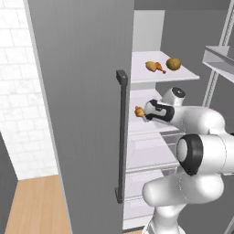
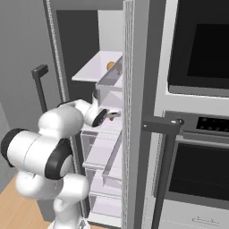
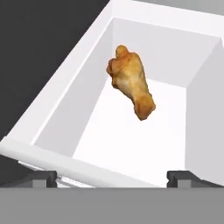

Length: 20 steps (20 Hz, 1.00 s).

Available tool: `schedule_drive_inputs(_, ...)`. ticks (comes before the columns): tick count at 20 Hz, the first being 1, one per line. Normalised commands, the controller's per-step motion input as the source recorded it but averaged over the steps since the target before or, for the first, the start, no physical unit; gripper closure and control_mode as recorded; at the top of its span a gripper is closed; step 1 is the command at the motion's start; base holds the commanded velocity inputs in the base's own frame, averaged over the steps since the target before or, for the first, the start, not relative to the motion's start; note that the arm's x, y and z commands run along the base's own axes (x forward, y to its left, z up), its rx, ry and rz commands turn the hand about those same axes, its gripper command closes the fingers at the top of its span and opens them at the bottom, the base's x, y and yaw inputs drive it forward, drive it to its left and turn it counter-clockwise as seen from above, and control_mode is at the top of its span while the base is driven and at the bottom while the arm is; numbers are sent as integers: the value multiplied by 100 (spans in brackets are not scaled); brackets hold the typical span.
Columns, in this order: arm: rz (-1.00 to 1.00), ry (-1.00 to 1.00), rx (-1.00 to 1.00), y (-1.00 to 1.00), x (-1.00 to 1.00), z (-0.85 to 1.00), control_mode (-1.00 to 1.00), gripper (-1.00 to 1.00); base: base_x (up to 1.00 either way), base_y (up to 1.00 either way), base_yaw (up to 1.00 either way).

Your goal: Place one potato and one chicken drumstick in each tupperware on the nearby counter, to pack two identical lunches.

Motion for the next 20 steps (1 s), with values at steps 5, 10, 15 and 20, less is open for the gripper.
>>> schedule_drive_inputs(5,7,0,0,0,51,-27,-100,-100,0,0,0)
schedule_drive_inputs(10,6,1,0,0,55,-22,-100,-100,0,0,0)
schedule_drive_inputs(15,5,2,0,0,52,-24,-100,-100,0,0,0)
schedule_drive_inputs(20,6,0,-2,0,57,-35,-100,-100,0,0,0)
